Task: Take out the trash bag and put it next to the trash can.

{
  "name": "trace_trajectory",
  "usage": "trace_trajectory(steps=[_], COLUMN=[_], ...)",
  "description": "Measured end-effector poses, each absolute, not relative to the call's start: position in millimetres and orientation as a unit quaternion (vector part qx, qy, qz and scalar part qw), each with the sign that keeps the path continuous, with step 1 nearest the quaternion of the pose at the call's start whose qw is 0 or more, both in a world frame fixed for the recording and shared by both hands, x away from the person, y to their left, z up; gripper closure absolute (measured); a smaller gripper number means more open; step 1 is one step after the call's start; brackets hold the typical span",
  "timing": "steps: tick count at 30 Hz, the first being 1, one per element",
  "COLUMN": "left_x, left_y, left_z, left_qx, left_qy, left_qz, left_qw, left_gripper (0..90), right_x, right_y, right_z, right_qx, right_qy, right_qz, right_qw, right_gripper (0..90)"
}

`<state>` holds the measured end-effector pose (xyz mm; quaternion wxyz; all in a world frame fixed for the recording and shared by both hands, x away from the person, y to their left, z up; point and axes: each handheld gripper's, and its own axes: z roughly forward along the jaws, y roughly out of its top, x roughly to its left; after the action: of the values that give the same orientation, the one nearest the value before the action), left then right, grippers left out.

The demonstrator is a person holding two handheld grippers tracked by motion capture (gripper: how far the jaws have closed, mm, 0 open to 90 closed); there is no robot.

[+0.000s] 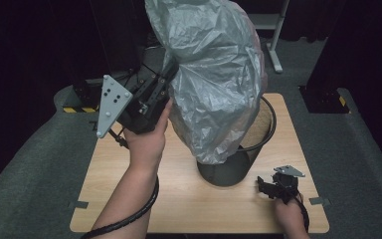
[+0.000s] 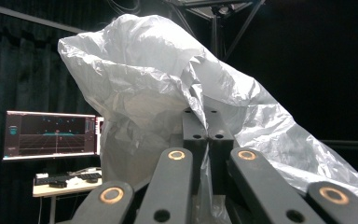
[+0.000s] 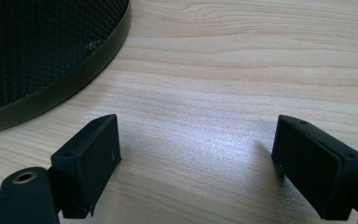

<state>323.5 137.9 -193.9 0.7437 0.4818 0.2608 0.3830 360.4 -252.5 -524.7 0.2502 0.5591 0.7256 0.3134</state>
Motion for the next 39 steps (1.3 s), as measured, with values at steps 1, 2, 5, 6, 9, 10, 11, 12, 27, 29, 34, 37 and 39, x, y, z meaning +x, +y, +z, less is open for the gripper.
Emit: trace_trajectory(steps=[1, 2, 5, 6, 9, 10, 11, 12, 27, 29, 34, 37, 39], left_x=[323, 322, 321, 321, 321, 320, 319, 319, 312, 312, 311, 311, 311], left_y=[140, 140, 143, 144, 147, 149, 151, 152, 174, 178, 186, 190, 190], left_z=[-193, -193, -192, -192, -192, -192, -192, -192, -189, -188, -188, -188, -189], left_qx=[0.479, 0.477, 0.475, 0.475, 0.472, 0.47, 0.469, 0.469, 0.459, 0.455, 0.451, 0.448, 0.452], left_qy=[0.261, 0.26, 0.263, 0.262, 0.265, 0.265, 0.266, 0.267, 0.277, 0.28, 0.284, 0.288, 0.288], left_qz=[0.383, 0.385, 0.385, 0.388, 0.387, 0.39, 0.39, 0.391, 0.402, 0.405, 0.41, 0.409, 0.414], left_qw=[0.746, 0.746, 0.746, 0.745, 0.747, 0.746, 0.746, 0.745, 0.742, 0.742, 0.74, 0.741, 0.736], left_gripper=[89.0, 89.0, 89.0, 89.0, 89.0, 89.0, 89.0, 89.0, 89.1, 89.1, 89.1, 89.1, 89.2], right_x=[360, 360, 361, 361, 361, 361, 361, 361, 362, 362, 362, 362, 362], right_y=[-252, -252, -252, -252, -252, -252, -252, -252, -252, -252, -251, -251, -251], right_z=[-525, -525, -525, -525, -525, -525, -525, -525, -525, -525, -525, -525, -525], right_qx=[0.562, 0.561, 0.556, 0.556, 0.556, 0.557, 0.557, 0.557, 0.555, 0.555, 0.556, 0.556, 0.556], right_qy=[0.725, 0.725, 0.727, 0.728, 0.727, 0.727, 0.727, 0.727, 0.729, 0.729, 0.729, 0.729, 0.729], right_qz=[0.314, 0.314, 0.315, 0.315, 0.315, 0.315, 0.315, 0.314, 0.313, 0.313, 0.315, 0.315, 0.315], right_qw=[0.247, 0.247, 0.25, 0.25, 0.25, 0.25, 0.25, 0.251, 0.249, 0.249, 0.246, 0.245, 0.246], right_gripper=[14.7, 14.6, 14.6, 14.6, 14.6, 14.6, 14.5, 14.6, 14.5, 14.5, 14.5, 14.5, 14.5])
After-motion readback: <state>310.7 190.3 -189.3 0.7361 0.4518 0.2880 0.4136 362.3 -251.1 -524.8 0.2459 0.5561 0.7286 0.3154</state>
